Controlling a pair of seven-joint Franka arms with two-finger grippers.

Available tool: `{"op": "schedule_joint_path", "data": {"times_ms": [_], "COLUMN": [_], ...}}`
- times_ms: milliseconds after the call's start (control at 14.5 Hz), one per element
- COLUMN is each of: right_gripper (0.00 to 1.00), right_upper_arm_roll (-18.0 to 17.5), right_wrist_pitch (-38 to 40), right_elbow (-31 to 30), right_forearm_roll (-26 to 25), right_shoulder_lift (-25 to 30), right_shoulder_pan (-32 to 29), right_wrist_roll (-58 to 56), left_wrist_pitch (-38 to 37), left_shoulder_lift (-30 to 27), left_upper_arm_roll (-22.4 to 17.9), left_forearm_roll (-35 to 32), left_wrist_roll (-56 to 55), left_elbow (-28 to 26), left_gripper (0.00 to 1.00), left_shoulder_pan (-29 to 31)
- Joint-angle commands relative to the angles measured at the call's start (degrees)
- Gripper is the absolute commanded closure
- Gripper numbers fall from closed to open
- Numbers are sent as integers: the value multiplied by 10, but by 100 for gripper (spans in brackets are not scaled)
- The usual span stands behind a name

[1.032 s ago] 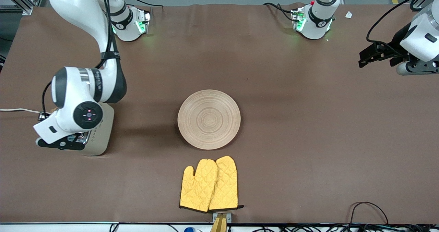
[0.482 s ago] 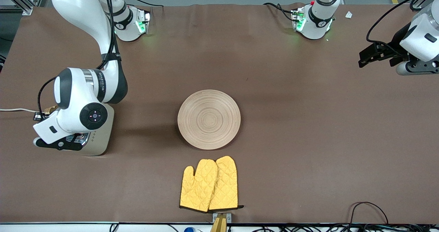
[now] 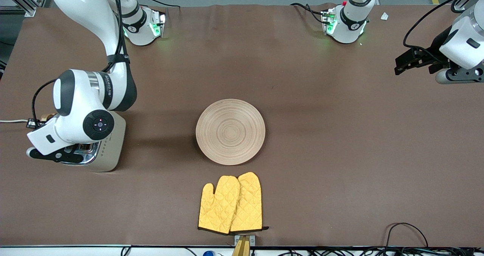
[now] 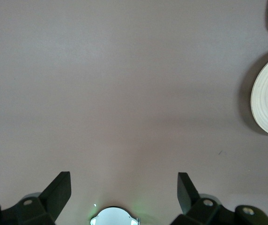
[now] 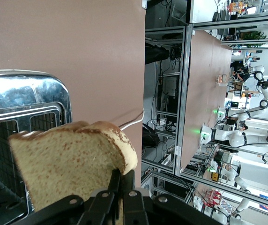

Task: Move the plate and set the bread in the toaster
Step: 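Lower the bread into the toaster slot and open the right gripper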

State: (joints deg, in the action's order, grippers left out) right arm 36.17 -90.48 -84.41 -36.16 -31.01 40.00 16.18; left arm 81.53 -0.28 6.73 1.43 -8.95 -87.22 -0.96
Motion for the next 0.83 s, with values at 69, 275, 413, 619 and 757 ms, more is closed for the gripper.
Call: {"op": "schedule_joint_path", "data": {"times_ms": [69,275,413,619,757], "right_gripper": [98,98,98,98,87], "right_upper_arm_roll": [-8,-8,-10,-12,-11], "right_wrist_pitch": [0,-19,-42,-79,-94], "right_elbow": [-33,-52,-73,-80,-79], "right_forearm_roll": [-1,19,26,50,62], "right_shoulder_lift": [15,13,11,-2,-4], "right_shoulder_pan": [5,8,17,22,19], "right_wrist_roll": [31,67,121,151,153], "left_wrist_pitch": [-1,-1,-1,-1,-1], "left_shoulder_lift": [-1,-1,-1,-1,-1], "left_upper_arm_roll": [-2,-2,-2,-2,-2], "left_forearm_roll": [9,9,9,9,9], "left_wrist_roll": [3,3,3,3,3], "left_elbow": [-1,-1,-1,-1,0], "left_gripper": [0,0,0,0,0], "left_shoulder_pan": [-3,-4,-4,-4,-4]}}
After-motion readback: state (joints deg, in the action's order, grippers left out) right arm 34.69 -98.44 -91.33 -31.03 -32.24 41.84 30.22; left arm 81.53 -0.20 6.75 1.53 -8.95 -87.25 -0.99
